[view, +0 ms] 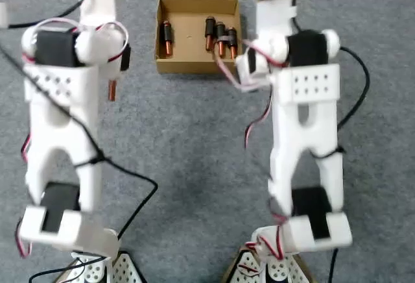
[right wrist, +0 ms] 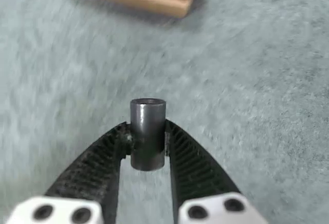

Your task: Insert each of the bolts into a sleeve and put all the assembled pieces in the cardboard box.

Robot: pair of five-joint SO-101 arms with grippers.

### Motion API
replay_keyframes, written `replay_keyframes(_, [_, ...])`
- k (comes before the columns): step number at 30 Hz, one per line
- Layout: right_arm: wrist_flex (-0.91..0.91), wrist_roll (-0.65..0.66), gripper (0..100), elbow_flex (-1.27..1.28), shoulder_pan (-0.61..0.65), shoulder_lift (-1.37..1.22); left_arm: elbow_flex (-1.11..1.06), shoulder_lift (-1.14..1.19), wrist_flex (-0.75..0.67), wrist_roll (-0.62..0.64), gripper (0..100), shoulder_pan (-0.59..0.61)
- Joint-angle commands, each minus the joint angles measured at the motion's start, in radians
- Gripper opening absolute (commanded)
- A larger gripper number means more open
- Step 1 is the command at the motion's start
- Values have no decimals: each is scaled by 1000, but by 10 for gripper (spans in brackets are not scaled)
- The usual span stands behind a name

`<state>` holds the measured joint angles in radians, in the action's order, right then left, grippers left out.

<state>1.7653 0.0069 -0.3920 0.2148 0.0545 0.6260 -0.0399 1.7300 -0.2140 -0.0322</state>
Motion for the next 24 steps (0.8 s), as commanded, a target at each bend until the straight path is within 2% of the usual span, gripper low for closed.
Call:
replay_keyframes(1, [-101,74,1,185,68,219,-132,-194,-106,-5,17,-2])
replay_keyframes(4, [-311,126,1,438,82,375,-341,-361,-242,-3,17,-5])
replay_keyframes(9, [-827,158,1,897,90,641,-829,-687,-588,-8,18,0])
replay_keyframes(12, [-1105,158,1,1136,157,757,-1083,-857,-853,-3,18,-2])
replay_keyframes(16, [-1346,117,1,1366,326,796,-1306,-990,-1178,-2,18,-9])
replay_keyframes(18, [-1430,8,1,1448,392,796,-1330,-1004,-1234,-2,18,-9])
replay_keyframes(21, [-1545,-153,1,1532,455,800,-1304,-984,-1235,-2,18,-11])
replay_keyframes(24, [-1706,-186,1,1595,487,799,-1263,-952,-1235,-2,18,-11])
